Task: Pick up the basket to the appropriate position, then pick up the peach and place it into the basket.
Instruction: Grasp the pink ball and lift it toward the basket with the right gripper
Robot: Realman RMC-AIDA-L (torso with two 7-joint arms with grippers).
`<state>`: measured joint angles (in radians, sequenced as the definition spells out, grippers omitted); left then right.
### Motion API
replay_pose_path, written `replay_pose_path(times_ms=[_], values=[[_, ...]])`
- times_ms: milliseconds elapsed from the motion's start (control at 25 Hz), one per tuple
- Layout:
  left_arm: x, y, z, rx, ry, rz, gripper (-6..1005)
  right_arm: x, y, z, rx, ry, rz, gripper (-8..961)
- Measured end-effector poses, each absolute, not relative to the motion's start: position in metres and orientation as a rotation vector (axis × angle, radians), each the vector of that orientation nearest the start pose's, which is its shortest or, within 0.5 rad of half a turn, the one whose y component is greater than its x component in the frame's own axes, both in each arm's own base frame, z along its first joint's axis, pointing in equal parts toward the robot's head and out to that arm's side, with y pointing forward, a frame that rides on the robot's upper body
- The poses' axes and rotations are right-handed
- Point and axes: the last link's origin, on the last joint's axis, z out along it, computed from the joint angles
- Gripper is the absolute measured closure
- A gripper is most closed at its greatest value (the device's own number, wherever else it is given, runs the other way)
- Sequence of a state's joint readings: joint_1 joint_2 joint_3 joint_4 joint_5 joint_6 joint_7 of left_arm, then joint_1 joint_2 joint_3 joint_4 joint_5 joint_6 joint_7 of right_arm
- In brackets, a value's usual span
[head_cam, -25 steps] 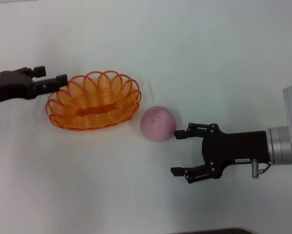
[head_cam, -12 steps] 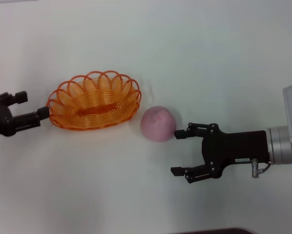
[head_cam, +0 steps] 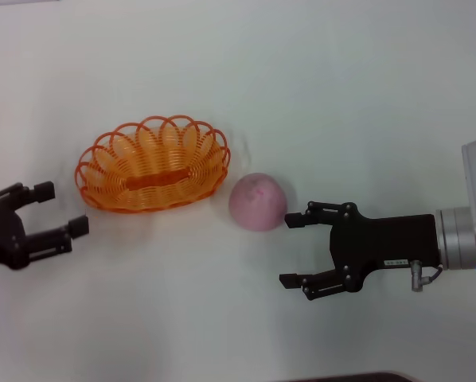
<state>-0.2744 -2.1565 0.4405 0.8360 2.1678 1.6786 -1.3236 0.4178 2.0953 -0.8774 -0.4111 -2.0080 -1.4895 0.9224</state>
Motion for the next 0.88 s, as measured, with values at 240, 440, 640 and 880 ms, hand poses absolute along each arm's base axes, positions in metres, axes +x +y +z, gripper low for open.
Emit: replay_pose_path(times_ms=[240, 440, 640, 880], values=[[-0.337, 0.224, 0.010, -2.592, -0.750, -0.645, 126, 0.302, 0.253, -0.070, -2.930, 0.357, 0.572, 5], [-0.340, 0.210, -0.001, -2.641, -0.732, -0.643, 127, 0.304, 0.252, -0.069, -2.928, 0.361, 0.568, 5], [-0.344, 0.206, -0.010, -2.637, -0.723, -0.638, 126, 0.304, 0.252, -0.068, -2.925, 0.354, 0.565, 5], [-0.344, 0.206, -0.010, -2.636, -0.724, -0.637, 126, 0.311, 0.243, -0.061, -2.903, 0.346, 0.591, 5]])
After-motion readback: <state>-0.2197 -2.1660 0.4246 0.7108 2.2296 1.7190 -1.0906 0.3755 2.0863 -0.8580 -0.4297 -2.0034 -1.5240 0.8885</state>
